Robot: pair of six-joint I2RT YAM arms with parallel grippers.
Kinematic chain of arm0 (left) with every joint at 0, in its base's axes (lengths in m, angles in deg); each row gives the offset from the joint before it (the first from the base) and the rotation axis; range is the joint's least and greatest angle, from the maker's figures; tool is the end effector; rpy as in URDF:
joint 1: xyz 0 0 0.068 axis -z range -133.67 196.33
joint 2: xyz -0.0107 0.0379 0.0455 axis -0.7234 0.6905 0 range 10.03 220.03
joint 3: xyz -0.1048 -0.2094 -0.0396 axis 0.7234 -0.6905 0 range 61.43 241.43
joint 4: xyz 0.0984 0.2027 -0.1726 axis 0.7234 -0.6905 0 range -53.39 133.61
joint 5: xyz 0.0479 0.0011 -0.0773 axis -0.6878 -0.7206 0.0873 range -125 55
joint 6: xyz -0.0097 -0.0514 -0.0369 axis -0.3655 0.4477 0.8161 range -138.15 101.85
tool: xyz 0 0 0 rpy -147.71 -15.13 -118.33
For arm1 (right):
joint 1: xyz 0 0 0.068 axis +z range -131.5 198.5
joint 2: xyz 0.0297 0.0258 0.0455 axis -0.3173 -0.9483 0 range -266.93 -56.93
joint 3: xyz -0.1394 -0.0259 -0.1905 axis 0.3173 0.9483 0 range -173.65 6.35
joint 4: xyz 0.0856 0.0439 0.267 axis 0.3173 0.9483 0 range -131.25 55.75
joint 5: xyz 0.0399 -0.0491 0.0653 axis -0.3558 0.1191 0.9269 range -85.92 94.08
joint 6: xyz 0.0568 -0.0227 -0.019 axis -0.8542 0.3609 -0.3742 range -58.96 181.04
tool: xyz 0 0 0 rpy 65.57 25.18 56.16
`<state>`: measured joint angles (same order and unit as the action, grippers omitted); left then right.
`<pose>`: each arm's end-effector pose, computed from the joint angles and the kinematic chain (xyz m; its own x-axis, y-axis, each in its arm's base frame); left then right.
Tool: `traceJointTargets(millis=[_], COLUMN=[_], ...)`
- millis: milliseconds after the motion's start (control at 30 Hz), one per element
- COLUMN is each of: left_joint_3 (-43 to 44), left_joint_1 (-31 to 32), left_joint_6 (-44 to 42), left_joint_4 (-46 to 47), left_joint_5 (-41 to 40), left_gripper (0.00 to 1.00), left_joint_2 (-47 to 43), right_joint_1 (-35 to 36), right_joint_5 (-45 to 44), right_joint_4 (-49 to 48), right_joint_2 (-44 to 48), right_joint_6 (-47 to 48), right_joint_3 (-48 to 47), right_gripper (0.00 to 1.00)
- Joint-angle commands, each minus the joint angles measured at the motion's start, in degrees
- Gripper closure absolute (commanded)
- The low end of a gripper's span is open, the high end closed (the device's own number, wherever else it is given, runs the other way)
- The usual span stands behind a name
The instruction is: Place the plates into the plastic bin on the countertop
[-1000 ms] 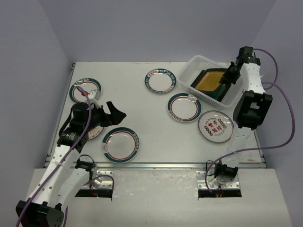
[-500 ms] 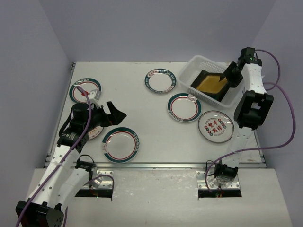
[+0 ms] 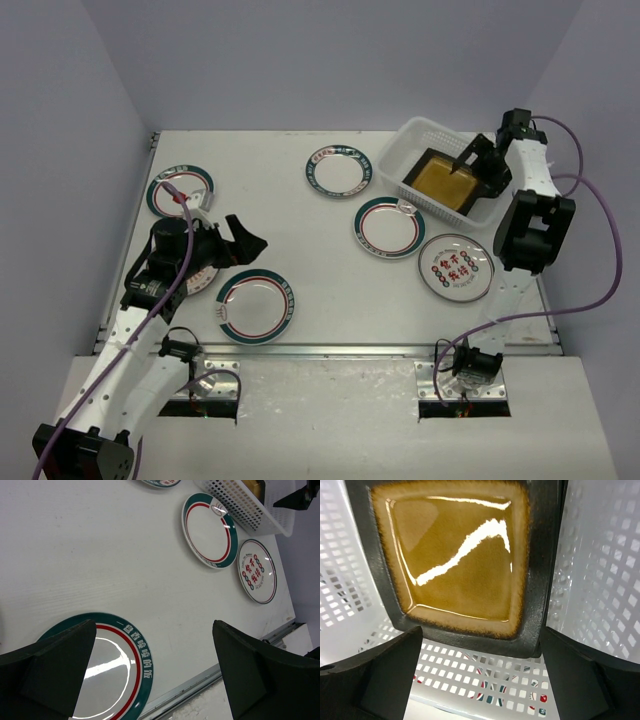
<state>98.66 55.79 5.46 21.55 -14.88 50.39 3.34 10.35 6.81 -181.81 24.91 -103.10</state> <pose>0.2217 -0.0542 0.2546 -0.5695 -0.2866 -0.7705 0.2544 0.8298 -0.4967 0.4646 -0.1203 0.1760 -0.5721 0.7622 -0.3030 0.6812 0.6472 0.3422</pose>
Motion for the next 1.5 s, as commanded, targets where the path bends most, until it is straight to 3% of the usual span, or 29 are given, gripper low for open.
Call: traceJointTargets(millis=[0, 100, 367, 467, 533, 667, 800, 933, 1333, 1467], left_joint_3=[0.49, 0.93, 3.68, 6.05, 6.96, 8.43, 5.39, 4.22, 4.34, 4.16], left_joint_1=[0.82, 0.82, 0.11, -0.01, 0.03, 0.03, 0.03, -0.03, 2.21, 2.40], left_joint_6=[-0.29, 0.30, 3.21, 5.96, 7.76, 8.74, 7.95, 6.36, 6.09, 5.74], left_joint_4=[2.30, 1.54, -4.11, -7.83, -10.11, -11.65, -10.39, -7.77, -8.25, -7.74], left_joint_5=[-1.61, -4.61, -21.78, -33.08, -38.66, -46.11, -45.04, -39.23, -38.49, -37.44], left_gripper=[0.00, 0.00, 0.00, 0.00, 0.00, 0.00, 0.00, 0.00, 0.00, 0.00], left_joint_2=[-0.77, -0.54, -0.96, -2.74, -4.93, -9.39, -14.32, -15.34, -14.17, -14.78], right_joint_1=[0.61, 1.38, 13.04, 21.84, 27.69, 40.98, 54.81, 61.30, 64.29, 64.38], right_joint_5=[7.40, 13.56, 8.70, 11.10, 14.82, 21.53, 18.33, 15.53, 15.66, 14.48], right_joint_4=[-4.43, -8.51, -9.32, -15.42, -24.55, -41.86, -54.63, -63.86, -80.88, -80.59], right_joint_2=[6.54, 11.35, 26.29, 36.86, 44.80, 51.03, 46.19, 36.86, 16.69, 11.16], right_joint_6=[-2.15, -2.17, 3.69, 4.27, 2.48, -5.60, -9.79, -13.90, -23.89, -26.27], right_joint_3=[2.68, 5.12, 6.35, 20.91, 33.38, 55.11, 66.51, 70.17, 69.51, 65.44], right_gripper=[0.01, 0.01, 0.01, 0.01, 0.01, 0.01, 0.02, 0.07, 0.25, 0.43])
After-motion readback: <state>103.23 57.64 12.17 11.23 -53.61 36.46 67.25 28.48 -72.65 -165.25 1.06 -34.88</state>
